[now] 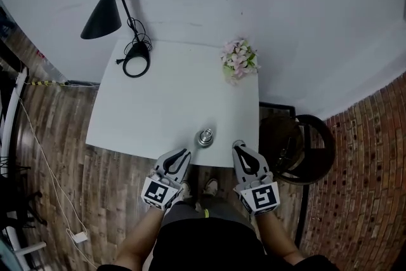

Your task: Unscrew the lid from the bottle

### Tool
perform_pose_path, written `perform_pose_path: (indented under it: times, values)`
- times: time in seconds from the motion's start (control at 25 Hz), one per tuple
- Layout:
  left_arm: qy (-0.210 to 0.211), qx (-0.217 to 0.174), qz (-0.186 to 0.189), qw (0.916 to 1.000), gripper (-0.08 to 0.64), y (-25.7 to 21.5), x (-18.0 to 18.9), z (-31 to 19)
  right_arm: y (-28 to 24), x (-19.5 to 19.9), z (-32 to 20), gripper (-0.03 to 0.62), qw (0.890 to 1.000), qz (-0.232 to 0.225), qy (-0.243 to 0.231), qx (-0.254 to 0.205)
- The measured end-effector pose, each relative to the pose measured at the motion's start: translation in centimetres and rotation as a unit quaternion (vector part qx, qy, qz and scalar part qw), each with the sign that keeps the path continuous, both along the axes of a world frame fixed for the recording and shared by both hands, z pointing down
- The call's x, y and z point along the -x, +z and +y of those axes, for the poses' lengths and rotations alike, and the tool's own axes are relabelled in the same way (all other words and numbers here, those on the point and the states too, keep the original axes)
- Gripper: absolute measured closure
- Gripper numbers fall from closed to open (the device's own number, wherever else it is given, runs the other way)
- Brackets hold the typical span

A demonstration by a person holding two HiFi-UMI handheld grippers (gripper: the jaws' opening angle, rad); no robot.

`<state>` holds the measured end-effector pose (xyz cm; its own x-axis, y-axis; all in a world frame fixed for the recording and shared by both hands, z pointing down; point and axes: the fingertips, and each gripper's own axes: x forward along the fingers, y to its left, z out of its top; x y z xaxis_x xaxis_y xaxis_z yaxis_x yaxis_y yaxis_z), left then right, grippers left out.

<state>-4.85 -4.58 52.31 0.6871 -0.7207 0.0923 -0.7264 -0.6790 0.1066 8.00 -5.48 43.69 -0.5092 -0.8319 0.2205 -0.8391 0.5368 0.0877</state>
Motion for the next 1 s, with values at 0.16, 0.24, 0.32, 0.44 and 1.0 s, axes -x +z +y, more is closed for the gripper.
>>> perform_pose_path:
  times: [0.16,0.24,0.32,0.44,1.0]
  values:
    - [0.019,0.023,-0.004,0.9996,0.414,2.7,-1.3,-1.4,2.5,1.2,-1.2,0.577,1.0,-0.005,-0.018,0.012]
    - [0.029,0.032,-0.011,0.999,0.394,4.4,-1.9,-2.1,3.5,1.8,-1.7,0.572,0.999,0.002,-0.026,0.021]
    - [0.035,0.043,-0.016,0.9983,0.346,5.6,-2.5,-2.8,4.5,2.5,-2.2,0.529,0.999,-0.008,-0.037,0.023]
    - [0.049,0.05,-0.032,0.997,0.212,7.9,-3.4,-3.6,6.2,3.6,-2.8,0.419,0.998,-0.028,-0.046,0.04]
    - [0.087,0.064,-0.065,0.9921,0.181,12.1,-7.2,-5.9,12.0,7.5,-5.5,0.278,0.994,0.003,-0.051,0.095]
